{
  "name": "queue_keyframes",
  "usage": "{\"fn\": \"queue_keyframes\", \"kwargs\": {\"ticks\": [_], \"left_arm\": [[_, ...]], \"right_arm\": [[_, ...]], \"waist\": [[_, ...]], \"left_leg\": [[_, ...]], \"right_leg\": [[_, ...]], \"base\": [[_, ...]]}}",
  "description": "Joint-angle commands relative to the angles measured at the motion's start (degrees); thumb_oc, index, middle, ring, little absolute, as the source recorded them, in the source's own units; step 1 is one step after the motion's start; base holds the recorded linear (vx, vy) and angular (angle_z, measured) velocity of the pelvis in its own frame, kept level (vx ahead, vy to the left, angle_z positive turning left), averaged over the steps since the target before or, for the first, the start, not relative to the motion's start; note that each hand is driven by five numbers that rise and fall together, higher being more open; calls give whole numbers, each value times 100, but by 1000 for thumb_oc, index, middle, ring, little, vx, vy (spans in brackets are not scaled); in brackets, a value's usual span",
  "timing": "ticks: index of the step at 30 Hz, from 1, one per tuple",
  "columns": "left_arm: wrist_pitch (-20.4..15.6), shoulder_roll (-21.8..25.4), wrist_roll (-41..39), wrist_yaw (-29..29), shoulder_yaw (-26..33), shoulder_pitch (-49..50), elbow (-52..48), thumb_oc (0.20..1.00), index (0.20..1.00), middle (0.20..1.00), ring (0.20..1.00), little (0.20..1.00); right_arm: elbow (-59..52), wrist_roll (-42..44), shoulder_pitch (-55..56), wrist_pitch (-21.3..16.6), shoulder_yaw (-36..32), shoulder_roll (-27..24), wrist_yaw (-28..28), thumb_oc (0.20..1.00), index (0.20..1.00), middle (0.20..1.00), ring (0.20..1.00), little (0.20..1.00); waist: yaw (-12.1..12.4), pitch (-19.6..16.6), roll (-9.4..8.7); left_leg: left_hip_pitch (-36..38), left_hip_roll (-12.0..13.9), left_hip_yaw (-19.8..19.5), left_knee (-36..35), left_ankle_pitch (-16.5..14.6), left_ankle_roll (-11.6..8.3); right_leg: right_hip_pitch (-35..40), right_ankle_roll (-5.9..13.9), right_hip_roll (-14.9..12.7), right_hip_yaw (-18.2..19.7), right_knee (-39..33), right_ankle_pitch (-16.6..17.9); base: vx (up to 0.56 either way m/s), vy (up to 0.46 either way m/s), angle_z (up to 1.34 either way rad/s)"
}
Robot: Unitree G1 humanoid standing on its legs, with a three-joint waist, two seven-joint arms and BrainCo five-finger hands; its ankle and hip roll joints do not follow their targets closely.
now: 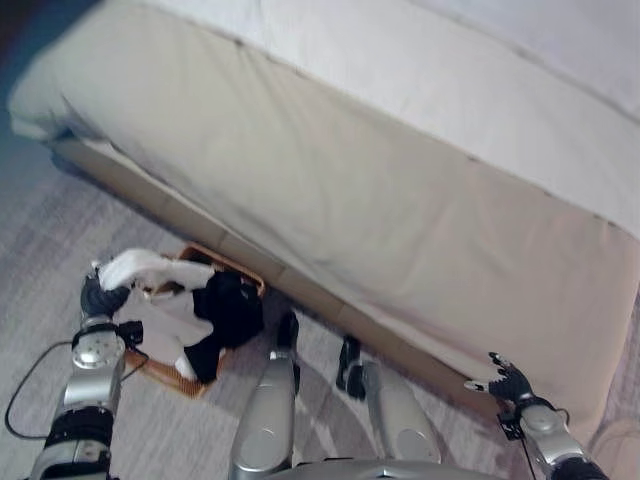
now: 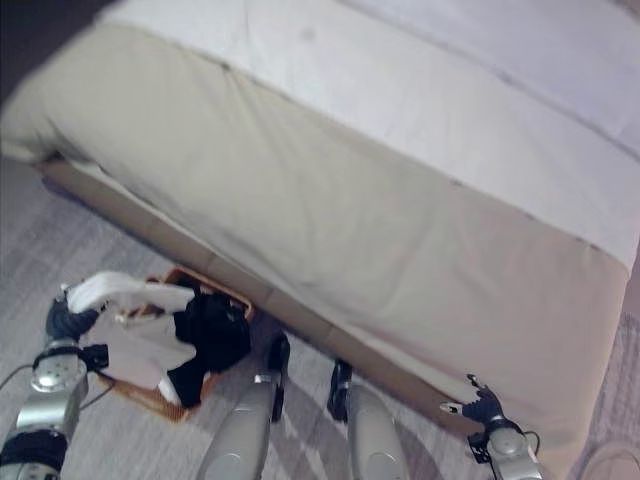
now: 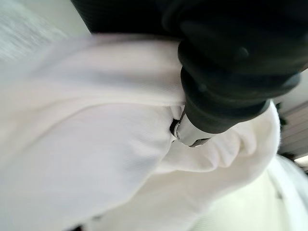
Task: Pick up clothes into the bucket
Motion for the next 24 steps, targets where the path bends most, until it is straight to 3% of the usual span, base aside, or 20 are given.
{"fn": "queue_keyframes", "kwargs": {"ticks": [1, 13, 24], "left_arm": [[-267, 485, 160, 364, -99, -86, 134, 200, 200, 200, 200, 200], [-135, 1094, 252, 886, -580, -1091, 283, 200, 200, 200, 200, 200], [49, 1490, 364, 971, -824, -1489, 662, 200, 200, 200, 200, 200]], "right_arm": [[-180, 353, 297, -233, 313, -96, -241, 1000, 1000, 1000, 1000, 1000], [-727, 933, -224, -532, 707, 7, -704, 1000, 1000, 1000, 1000, 1000], [-806, 1106, -291, -567, 881, -29, -896, 1000, 1000, 1000, 1000, 1000]], "waist": [[-7, -306, -184], [-107, 334, -539], [-160, 360, -712]], "left_leg": [[-379, -176, -72, 570, -288, 432], [-1429, -84, -258, 798, -140, 341], [-2094, -108, -405, 1029, -192, 348]], "right_leg": [[-203, 233, -133, 175, -480, 690], [-1102, 260, -31, -89, -407, 837], [-1662, 298, 3, -241, -379, 900]], "base": [[-43, -63, -4], [-59, -38, 8], [-3, -14, 3]]}}
